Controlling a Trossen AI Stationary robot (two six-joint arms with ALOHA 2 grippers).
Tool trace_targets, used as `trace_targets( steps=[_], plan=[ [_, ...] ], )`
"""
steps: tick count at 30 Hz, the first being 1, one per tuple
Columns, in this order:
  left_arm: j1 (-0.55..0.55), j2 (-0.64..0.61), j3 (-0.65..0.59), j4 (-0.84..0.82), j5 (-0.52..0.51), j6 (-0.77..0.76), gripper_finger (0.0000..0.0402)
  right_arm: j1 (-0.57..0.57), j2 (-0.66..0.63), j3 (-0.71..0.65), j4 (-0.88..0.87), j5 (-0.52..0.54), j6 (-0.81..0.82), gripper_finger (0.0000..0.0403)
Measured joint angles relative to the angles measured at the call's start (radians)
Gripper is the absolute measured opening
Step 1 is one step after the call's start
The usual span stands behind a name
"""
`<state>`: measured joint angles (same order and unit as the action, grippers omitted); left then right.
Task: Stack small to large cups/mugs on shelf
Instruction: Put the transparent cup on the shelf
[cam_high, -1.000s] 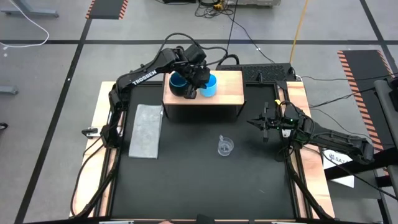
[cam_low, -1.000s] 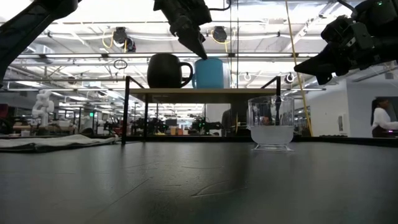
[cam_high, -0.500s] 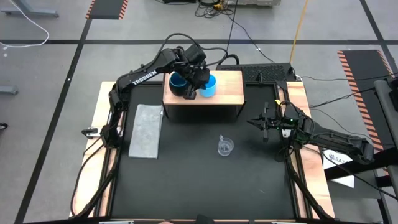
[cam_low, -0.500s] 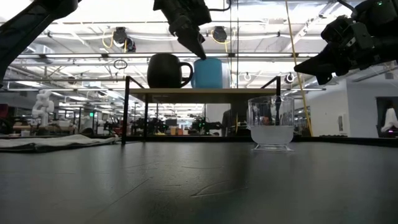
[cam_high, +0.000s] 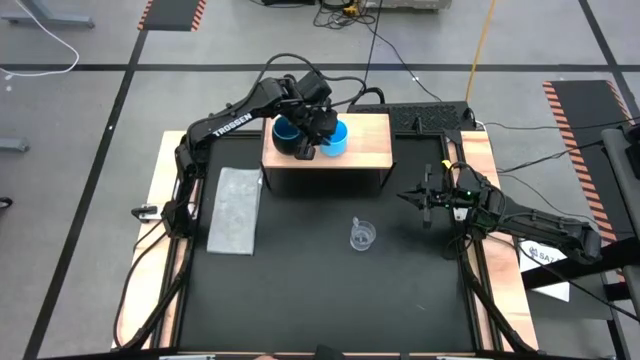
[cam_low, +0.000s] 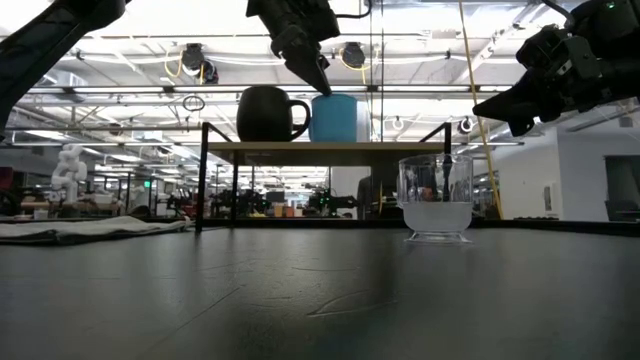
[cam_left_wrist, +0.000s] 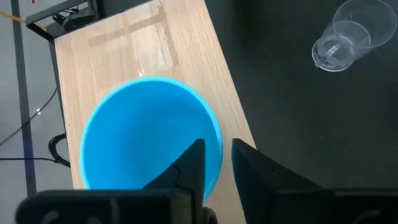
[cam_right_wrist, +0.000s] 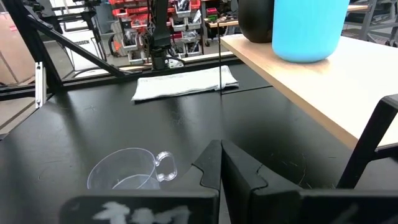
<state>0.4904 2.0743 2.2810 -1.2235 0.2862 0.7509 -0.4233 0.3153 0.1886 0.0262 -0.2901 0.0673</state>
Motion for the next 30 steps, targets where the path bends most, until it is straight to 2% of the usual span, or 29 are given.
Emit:
trace_targets(
  steps=[8, 15, 22, 26, 30],
  plan=[
    [-0.012, 0.000, 0.000, 0.022, -0.051, 0.004, 0.0116, 0.000, 0.000, 0.000, 0.000, 0.000, 0.000, 0.0000],
    [-0.030, -0.043, -0.002, 0.062, -0.060, 0.015, 0.0129, 0.000, 0.000, 0.000, 0.000, 0.000, 0.000, 0.0000],
    [-0.040, -0.147, -0.002, 0.108, 0.008, -0.026, 0.0127, 0.000, 0.000, 0.000, -0.008, 0.000, 0.000, 0.0000],
    [-0.041, -0.217, -0.002, 0.113, 0.068, -0.056, 0.0099, 0.000, 0.000, 0.000, -0.008, 0.000, 0.000, 0.0000],
    [-0.058, -0.282, -0.001, 0.081, 0.065, -0.061, 0.0025, 0.000, 0.000, 0.000, -0.009, 0.000, 0.007, 0.0000]
  ],
)
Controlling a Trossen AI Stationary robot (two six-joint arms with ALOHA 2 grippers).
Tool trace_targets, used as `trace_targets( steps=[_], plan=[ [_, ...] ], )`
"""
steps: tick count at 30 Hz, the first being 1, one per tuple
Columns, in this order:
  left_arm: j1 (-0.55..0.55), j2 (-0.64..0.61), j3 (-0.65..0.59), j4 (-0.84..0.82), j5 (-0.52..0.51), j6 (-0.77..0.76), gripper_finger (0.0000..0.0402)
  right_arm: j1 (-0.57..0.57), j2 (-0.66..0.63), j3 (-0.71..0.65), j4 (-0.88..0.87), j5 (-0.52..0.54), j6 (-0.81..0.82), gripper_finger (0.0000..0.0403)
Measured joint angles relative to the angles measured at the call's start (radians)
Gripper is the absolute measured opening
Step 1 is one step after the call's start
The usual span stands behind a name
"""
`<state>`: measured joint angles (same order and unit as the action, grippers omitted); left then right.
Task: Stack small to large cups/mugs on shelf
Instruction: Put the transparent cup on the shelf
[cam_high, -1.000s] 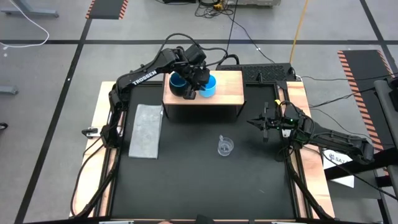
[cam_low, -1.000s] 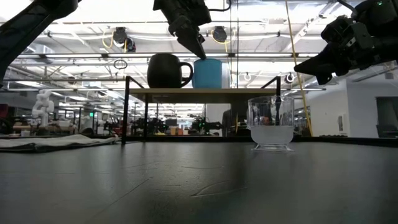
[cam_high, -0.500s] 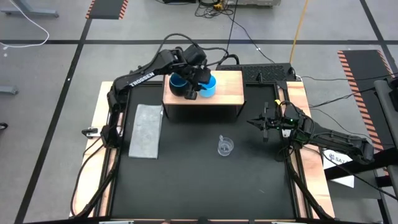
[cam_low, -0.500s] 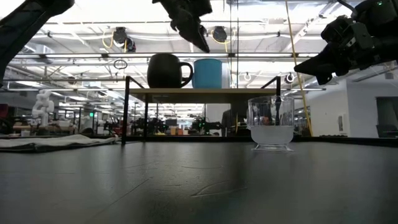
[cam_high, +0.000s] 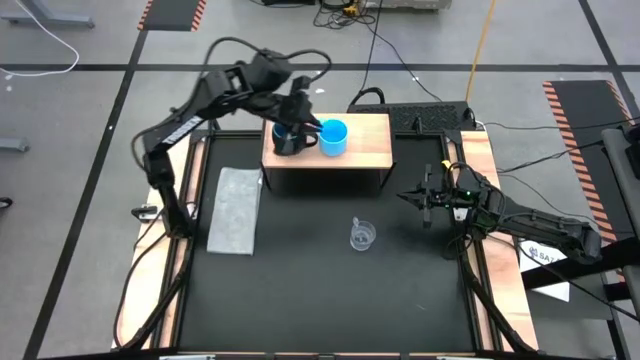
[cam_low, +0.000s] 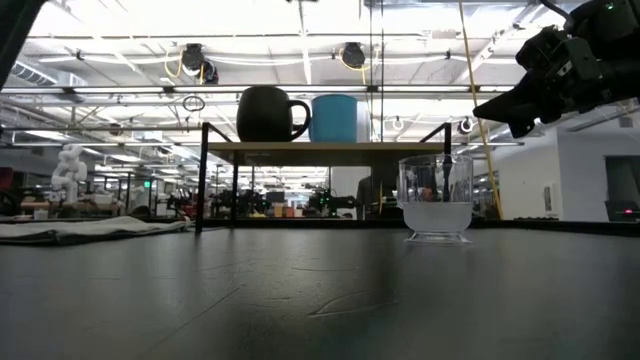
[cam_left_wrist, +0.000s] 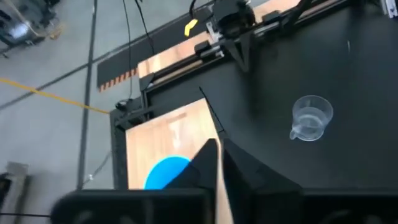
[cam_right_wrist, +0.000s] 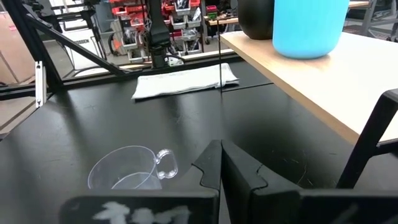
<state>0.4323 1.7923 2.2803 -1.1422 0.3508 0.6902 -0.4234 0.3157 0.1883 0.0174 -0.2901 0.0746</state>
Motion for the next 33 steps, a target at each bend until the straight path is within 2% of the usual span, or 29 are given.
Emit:
trace_targets(
  steps=[1, 6, 14, 17, 19, 29, 33],
  plan=[
    [-0.008, -0.014, 0.000, -0.009, -0.007, 0.003, 0.0013, 0.000, 0.000, 0.000, 0.000, 0.000, 0.001, 0.0000],
    [-0.049, -0.095, 0.001, -0.066, -0.053, -0.049, 0.0003, 0.000, 0.000, 0.000, -0.001, 0.000, 0.015, 0.0000],
    [-0.103, -0.211, 0.001, -0.177, -0.042, -0.136, 0.0001, 0.000, 0.000, 0.000, 0.000, 0.000, 0.019, 0.0000],
    [-0.128, -0.236, 0.001, -0.188, -0.101, -0.148, 0.0001, 0.000, 0.000, 0.000, 0.000, 0.000, 0.019, 0.0000],
    [-0.132, -0.247, 0.001, -0.197, -0.144, -0.157, 0.0001, 0.000, 0.000, 0.000, 0.001, 0.000, 0.019, 0.0000],
    [-0.132, -0.301, 0.001, -0.206, -0.172, -0.179, 0.0000, 0.000, 0.000, 0.000, 0.001, 0.000, 0.019, 0.0000],
    [-0.133, -0.338, 0.001, -0.247, -0.223, -0.205, 0.0000, 0.000, 0.000, 0.000, 0.001, 0.000, 0.019, 0.0000]
  ],
)
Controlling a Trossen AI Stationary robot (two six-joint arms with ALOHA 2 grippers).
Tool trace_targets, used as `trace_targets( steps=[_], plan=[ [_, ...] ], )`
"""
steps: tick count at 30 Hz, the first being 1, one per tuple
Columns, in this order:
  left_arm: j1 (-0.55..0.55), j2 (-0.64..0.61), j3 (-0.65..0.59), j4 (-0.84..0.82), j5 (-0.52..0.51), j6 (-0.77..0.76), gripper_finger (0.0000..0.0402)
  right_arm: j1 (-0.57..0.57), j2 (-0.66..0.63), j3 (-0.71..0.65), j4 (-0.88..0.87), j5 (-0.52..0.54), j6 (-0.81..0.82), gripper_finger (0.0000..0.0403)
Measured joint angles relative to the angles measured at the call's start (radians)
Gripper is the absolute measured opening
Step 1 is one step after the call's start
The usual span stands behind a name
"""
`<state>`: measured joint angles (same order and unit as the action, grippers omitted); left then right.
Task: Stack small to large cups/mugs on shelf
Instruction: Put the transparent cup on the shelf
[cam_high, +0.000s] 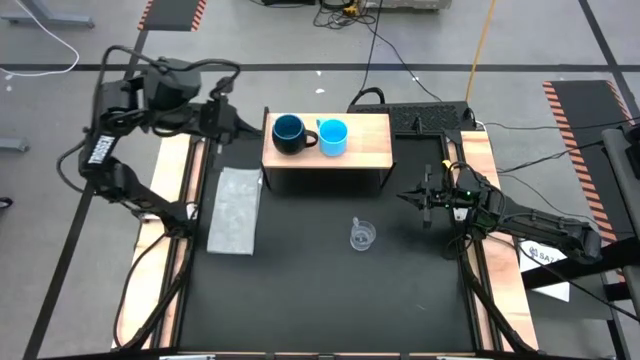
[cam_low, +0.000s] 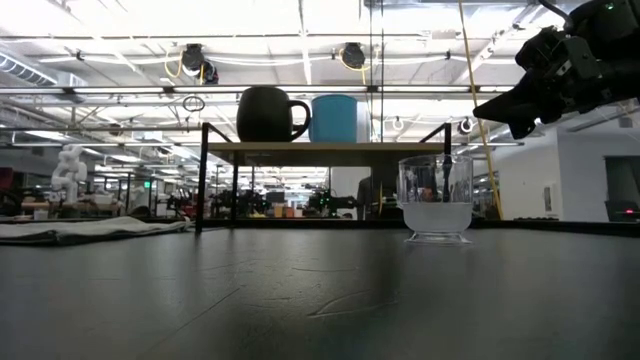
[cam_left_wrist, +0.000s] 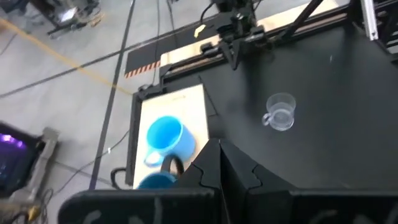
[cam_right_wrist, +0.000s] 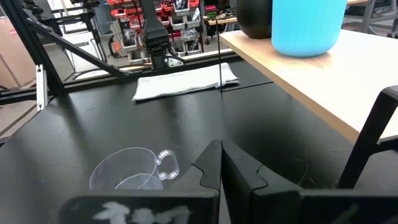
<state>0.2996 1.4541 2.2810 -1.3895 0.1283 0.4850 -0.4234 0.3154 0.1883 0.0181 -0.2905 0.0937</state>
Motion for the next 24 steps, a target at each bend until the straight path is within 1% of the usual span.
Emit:
trace_targets(
  steps=[7, 9, 11, 17, 20, 24],
  plan=[
    [-0.011, -0.065, 0.000, -0.014, -0.011, -0.043, 0.0000, 0.000, 0.000, 0.000, 0.002, 0.000, 0.000, 0.0000],
    [-0.022, -0.081, 0.000, -0.020, -0.043, -0.043, 0.0000, 0.000, 0.000, 0.000, 0.007, 0.000, 0.000, 0.0000],
    [-0.028, -0.088, 0.000, -0.044, -0.076, -0.055, 0.0000, 0.000, 0.000, 0.000, 0.008, 0.000, 0.000, 0.0000],
    [-0.027, -0.130, -0.010, -0.150, -0.086, -0.139, 0.0000, 0.000, 0.000, 0.000, 0.008, 0.000, 0.003, 0.0000],
    [-0.027, -0.189, -0.089, -0.145, -0.120, -0.164, 0.0000, 0.000, 0.000, 0.000, 0.008, 0.000, 0.003, 0.0000],
    [-0.027, -0.326, -0.293, -0.015, -0.146, -0.185, 0.0000, 0.000, 0.000, 0.000, 0.008, 0.000, 0.002, 0.0000]
  ],
)
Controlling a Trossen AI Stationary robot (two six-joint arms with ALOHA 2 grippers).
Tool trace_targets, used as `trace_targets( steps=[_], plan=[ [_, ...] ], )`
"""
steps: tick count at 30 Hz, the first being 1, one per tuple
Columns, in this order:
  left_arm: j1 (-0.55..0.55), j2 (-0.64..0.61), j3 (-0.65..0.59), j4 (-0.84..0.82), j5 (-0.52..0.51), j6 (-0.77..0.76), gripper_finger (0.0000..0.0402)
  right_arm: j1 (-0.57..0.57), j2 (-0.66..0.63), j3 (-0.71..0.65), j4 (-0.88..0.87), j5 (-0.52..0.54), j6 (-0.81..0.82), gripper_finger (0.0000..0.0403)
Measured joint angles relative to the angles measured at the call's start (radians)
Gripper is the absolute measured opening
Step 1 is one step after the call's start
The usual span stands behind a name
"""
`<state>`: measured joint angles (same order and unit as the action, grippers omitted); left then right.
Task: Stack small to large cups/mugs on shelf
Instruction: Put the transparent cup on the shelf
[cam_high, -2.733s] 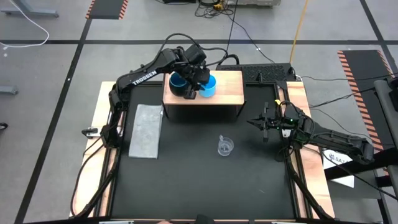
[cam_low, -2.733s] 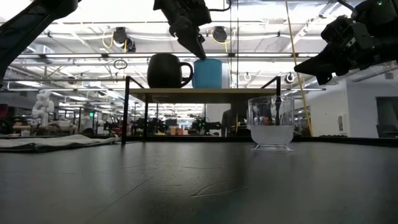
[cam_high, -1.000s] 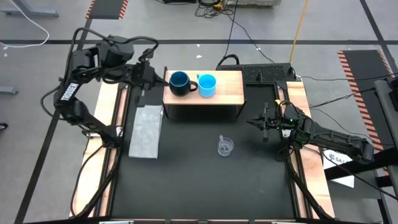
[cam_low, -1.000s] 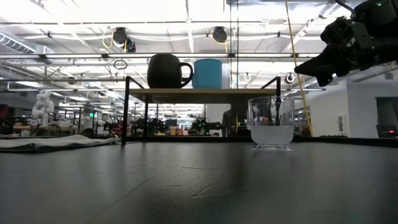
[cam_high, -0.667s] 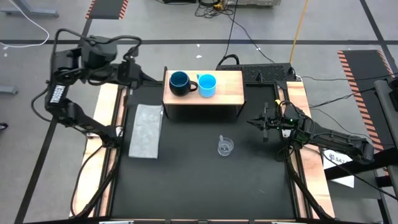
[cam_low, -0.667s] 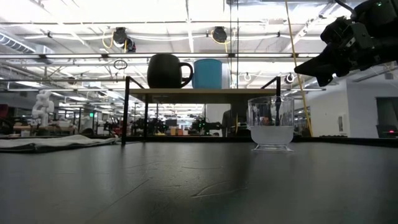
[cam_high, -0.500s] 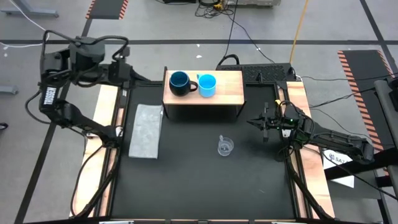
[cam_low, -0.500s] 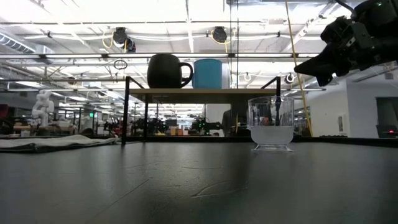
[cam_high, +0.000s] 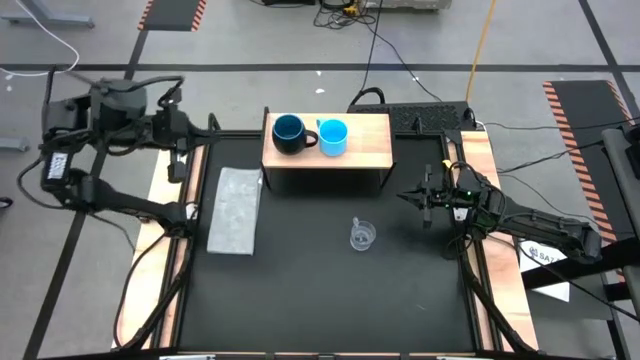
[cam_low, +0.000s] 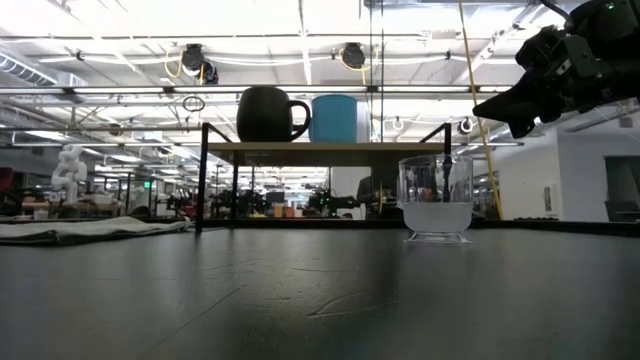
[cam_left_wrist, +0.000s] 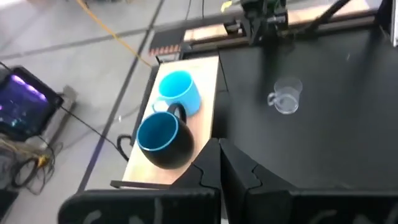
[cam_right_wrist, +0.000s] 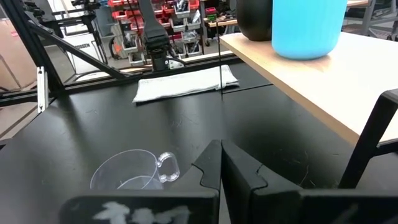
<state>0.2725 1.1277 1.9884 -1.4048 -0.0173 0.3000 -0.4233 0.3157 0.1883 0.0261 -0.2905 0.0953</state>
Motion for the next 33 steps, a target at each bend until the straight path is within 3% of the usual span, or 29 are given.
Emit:
trace_targets(
  steps=[7, 10, 13, 21, 28, 33],
  plan=[
    [0.000, -0.293, -0.476, 0.358, 0.024, -0.017, 0.0000, 0.000, 0.000, 0.000, 0.000, 0.000, -0.001, 0.0000],
    [0.000, -0.392, -0.634, 0.504, -0.049, -0.070, 0.0000, 0.000, 0.000, 0.000, 0.000, 0.000, -0.001, 0.0000],
    [0.000, -0.463, -0.752, 0.604, -0.042, -0.129, 0.0000, 0.000, 0.000, 0.000, 0.000, 0.000, -0.001, 0.0000],
    [0.000, -0.545, -1.040, 0.960, 0.026, -0.306, 0.0000, 0.000, 0.000, 0.000, 0.000, 0.000, -0.002, 0.0000],
    [-0.007, -0.549, -1.305, 1.252, 0.070, -0.323, 0.0000, 0.000, 0.000, 0.000, 0.000, 0.000, -0.002, 0.0000],
    [-0.029, -0.605, -1.442, 1.361, 0.068, -0.284, 0.0000, 0.000, 0.000, 0.000, -0.002, -0.001, 0.011, 0.0000]
  ],
)
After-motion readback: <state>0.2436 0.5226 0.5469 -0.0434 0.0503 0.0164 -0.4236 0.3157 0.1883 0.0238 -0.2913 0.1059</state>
